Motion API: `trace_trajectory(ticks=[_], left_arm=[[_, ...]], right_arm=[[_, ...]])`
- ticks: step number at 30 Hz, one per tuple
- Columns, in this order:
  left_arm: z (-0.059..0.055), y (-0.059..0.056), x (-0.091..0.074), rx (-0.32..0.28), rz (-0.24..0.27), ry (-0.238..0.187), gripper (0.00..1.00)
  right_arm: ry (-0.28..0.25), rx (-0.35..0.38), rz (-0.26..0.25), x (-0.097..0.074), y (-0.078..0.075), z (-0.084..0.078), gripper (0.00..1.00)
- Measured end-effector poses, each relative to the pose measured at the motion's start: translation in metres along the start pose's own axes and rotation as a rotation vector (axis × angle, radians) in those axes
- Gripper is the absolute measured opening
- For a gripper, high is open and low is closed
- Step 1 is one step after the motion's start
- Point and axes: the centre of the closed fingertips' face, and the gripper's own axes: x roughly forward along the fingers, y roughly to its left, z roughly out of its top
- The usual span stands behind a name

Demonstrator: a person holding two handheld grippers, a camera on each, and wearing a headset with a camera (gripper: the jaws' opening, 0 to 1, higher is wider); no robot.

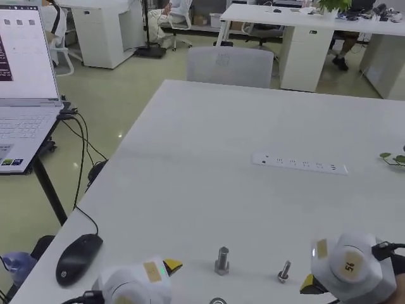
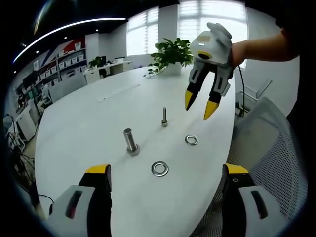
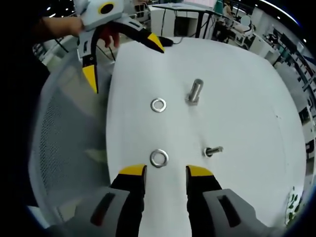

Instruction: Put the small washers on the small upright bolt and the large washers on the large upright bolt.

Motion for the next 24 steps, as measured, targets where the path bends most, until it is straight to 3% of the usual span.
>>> trace_trajectory(ticks=[8,14,16,24], left_arm=[[-0.003,0.0,0.0,0.008,-0.001,0.009,0.93],[0.0,-0.002,0.001,0.003,-0.008,-0.003,0.92],[-0.001,-0.002,0.001,0.014,-0.009,0.006,0.92],[-0.001,-0.001,0.0,0.013,-0.017,0.007,0.9]], right_arm=[[-0.01,-0.025,0.008,0.006,0.006,0.001,0.37],[-0.006,-0.013,0.026,0.021,0.006,-0.006,0.37],[-0.006,-0.054,0.011,0.026,0.004,-0.007,0.36],[0.006,-0.051,0.013,0.043,0.003,-0.014,0.36]])
